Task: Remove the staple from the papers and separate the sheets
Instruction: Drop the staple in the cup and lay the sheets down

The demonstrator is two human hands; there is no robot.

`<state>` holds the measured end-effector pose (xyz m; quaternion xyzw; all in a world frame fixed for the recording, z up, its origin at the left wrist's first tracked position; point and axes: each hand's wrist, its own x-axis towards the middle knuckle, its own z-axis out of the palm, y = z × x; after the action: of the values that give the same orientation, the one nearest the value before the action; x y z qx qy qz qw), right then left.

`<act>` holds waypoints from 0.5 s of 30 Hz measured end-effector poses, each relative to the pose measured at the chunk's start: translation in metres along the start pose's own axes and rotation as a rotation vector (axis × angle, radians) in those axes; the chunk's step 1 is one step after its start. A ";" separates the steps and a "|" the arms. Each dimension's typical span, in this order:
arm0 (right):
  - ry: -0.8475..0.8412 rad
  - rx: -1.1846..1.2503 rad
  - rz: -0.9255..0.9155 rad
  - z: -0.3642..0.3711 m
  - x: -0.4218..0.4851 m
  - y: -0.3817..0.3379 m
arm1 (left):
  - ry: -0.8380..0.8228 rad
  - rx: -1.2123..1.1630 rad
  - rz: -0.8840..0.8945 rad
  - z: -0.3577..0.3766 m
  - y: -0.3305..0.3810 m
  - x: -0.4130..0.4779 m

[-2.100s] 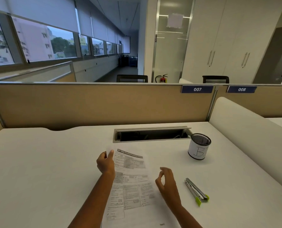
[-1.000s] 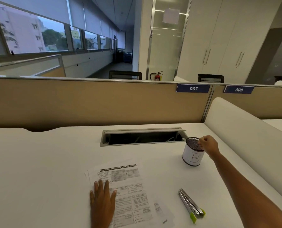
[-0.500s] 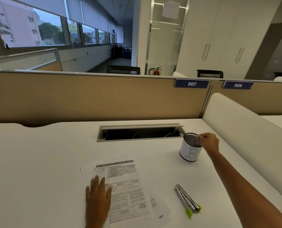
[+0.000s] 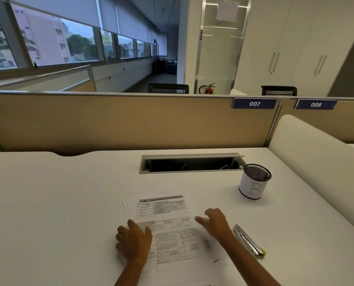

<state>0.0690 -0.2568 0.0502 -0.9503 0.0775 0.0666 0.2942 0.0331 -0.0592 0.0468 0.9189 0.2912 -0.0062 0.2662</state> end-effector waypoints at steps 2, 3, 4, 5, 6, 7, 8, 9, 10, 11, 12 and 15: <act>-0.059 -0.083 0.065 0.012 -0.009 -0.009 | -0.077 -0.156 -0.078 -0.003 0.003 0.002; -0.067 -0.126 0.094 0.016 -0.013 -0.012 | -0.124 -0.256 -0.118 -0.003 0.003 0.006; -0.060 -0.151 0.111 0.019 -0.014 -0.014 | -0.170 -0.371 -0.141 -0.003 0.001 0.011; -0.040 -0.167 0.119 0.020 -0.016 -0.015 | -0.205 -0.495 -0.144 -0.002 0.000 0.015; -0.034 -0.174 0.126 0.020 -0.017 -0.017 | -0.233 -0.603 -0.140 -0.002 -0.002 0.018; -0.034 -0.167 0.133 0.020 -0.016 -0.018 | -0.246 -0.670 -0.142 -0.003 -0.004 0.019; -0.035 -0.152 0.141 0.019 -0.017 -0.018 | -0.246 -0.695 -0.142 -0.003 -0.005 0.019; -0.046 -0.137 0.153 0.018 -0.017 -0.018 | -0.236 -0.685 -0.141 -0.003 -0.005 0.020; -0.050 -0.119 0.165 0.017 -0.017 -0.017 | -0.224 -0.651 -0.145 -0.002 -0.005 0.020; -0.050 -0.101 0.173 0.016 -0.017 -0.017 | -0.207 -0.607 -0.155 -0.002 -0.004 0.019; -0.052 -0.088 0.175 0.015 -0.016 -0.017 | -0.189 -0.561 -0.169 -0.002 -0.003 0.019; -0.064 -0.039 0.198 0.013 -0.014 -0.016 | -0.177 -0.476 -0.220 -0.006 -0.002 0.019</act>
<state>0.0569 -0.2344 0.0509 -0.9409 0.1601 0.1273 0.2700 0.0466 -0.0449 0.0482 0.7891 0.3583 -0.0466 0.4967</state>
